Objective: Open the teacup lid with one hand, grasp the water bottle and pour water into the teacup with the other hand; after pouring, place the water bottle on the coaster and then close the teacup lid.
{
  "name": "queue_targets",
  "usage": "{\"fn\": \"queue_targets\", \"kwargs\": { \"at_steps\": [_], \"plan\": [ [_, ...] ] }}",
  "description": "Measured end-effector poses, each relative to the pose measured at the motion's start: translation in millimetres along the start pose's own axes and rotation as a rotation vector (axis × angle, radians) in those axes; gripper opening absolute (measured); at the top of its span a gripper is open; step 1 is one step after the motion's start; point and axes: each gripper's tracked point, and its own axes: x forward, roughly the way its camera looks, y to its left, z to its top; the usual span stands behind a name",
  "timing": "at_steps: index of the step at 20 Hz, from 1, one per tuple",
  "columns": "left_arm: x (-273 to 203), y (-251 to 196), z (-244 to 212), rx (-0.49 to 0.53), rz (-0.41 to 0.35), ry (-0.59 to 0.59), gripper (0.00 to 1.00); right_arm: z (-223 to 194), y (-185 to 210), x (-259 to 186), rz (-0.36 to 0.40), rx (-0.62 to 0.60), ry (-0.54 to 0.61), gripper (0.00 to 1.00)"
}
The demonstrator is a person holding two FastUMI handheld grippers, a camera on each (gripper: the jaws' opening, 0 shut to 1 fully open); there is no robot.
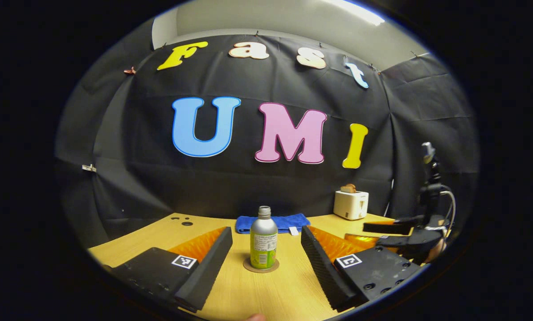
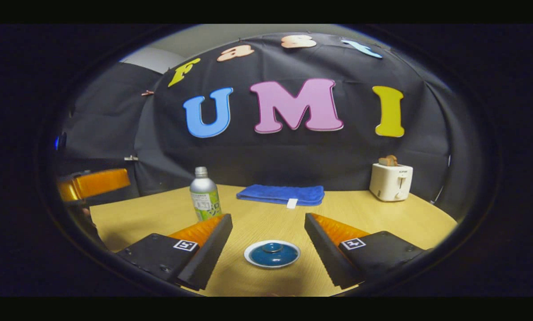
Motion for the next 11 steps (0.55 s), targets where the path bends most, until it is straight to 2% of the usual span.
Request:
{"fn": "queue_targets", "kwargs": {
  "at_steps": [3, 6, 9, 11],
  "plan": [
    [2, -6, -7, 0.010, 0.035, -0.017, 0.98, 13, -1, -25, -0.014, 0.044, -0.050, 1.00],
    [6, -18, -15, -0.005, 0.024, -0.031, 0.98, 10, -13, -39, -0.052, 0.084, -0.069, 1.00],
    [8, -20, -33, 0.036, 0.030, -0.019, 0.98, -8, -28, -43, -0.108, 0.077, -0.041, 0.99],
    [10, -24, -43, 0.040, 0.023, -0.011, 0.99, -19, -28, -44, -0.114, 0.091, -0.024, 0.98]
  ]
}}
